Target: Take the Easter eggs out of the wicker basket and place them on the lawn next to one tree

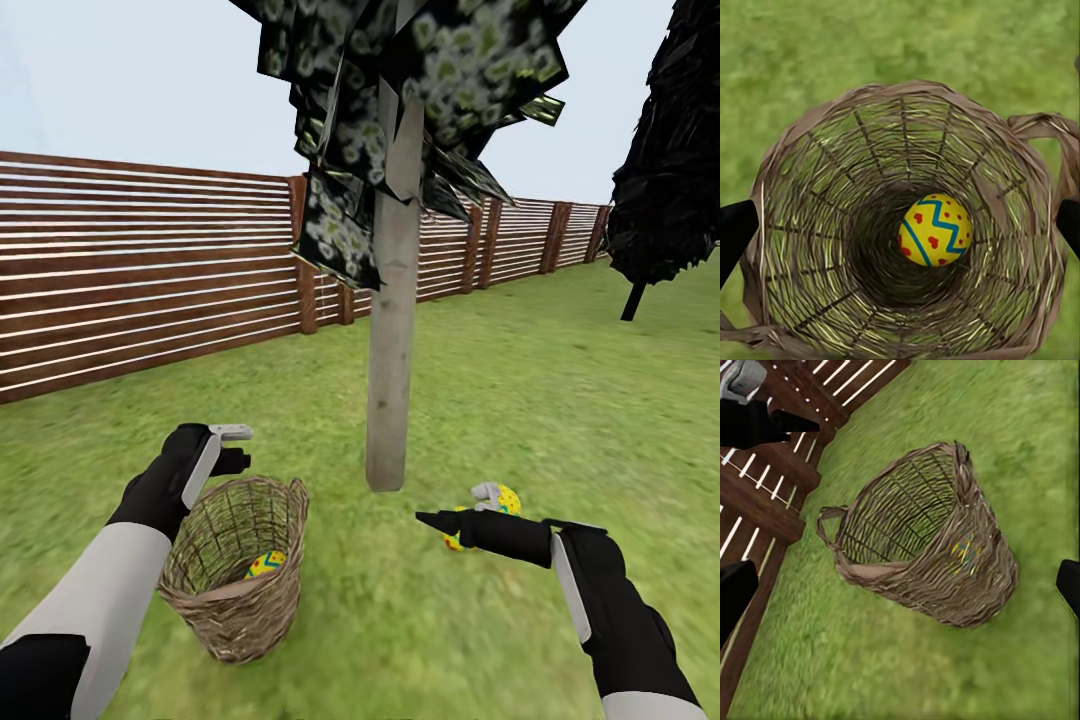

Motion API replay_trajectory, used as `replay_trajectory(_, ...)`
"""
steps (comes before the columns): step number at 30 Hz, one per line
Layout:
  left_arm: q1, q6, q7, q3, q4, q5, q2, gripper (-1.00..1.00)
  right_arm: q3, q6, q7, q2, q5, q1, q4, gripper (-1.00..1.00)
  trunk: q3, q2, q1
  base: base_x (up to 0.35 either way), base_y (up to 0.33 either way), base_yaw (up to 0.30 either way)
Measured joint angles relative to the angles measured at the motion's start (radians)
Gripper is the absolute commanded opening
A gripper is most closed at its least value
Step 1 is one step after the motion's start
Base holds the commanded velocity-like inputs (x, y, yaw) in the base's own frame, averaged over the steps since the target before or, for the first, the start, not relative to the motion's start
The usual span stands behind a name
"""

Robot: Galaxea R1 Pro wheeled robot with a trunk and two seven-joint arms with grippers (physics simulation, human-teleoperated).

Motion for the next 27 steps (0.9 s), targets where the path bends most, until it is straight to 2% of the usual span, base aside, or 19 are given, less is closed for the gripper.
replay_trajectory(6, 0.000, -0.001, -0.001, 0.000, 0.001, 0.000, 0.000, 1.00, -0.066, 0.003, -0.060, 0.002, -0.001, 0.001, -0.073, 1.00, -0.019, -0.042, 0.023, 0.000, 0.000, 0.000)
replay_trajectory(10, 0.000, -0.002, -0.001, 0.000, 0.001, 0.000, 0.000, 1.00, -0.101, 0.004, -0.072, 0.004, -0.003, 0.001, -0.102, 1.00, -0.031, -0.070, 0.038, 0.000, 0.000, 0.000)
replay_trajectory(15, 0.000, -0.003, -0.001, 0.000, 0.001, 0.000, 0.000, 1.00, -0.114, 0.004, -0.070, 0.006, -0.004, 0.002, -0.113, 1.00, -0.047, -0.105, 0.058, 0.000, 0.000, 0.000)
replay_trajectory(18, 0.000, -0.003, -0.001, 0.000, 0.001, 0.000, 0.000, 1.00, -0.118, 0.003, -0.047, 0.005, -0.005, 0.002, -0.122, 1.00, -0.056, -0.126, 0.069, 0.000, 0.000, 0.000)
replay_trajectory(21, 0.000, -0.003, -0.001, 0.000, 0.001, 0.000, 0.000, 1.00, -0.122, 0.007, 0.016, 0.003, -0.005, 0.002, -0.145, 1.00, -0.068, -0.127, 0.071, 0.000, 0.000, 0.000)
replay_trajectory(22, 0.000, -0.003, -0.001, 0.000, 0.001, -0.001, 0.000, 1.00, -0.123, 0.018, 0.045, 0.002, -0.004, 0.002, -0.159, 1.00, -0.068, -0.127, 0.071, 0.000, 0.000, 0.000)
replay_trajectory(27, 0.000, -0.002, -0.001, 0.000, 0.001, 0.000, 0.000, 1.00, -0.125, 0.044, 0.090, 0.000, -0.003, 0.006, -0.183, 1.00, -0.068, -0.127, 0.071, 0.000, 0.000, 0.000)
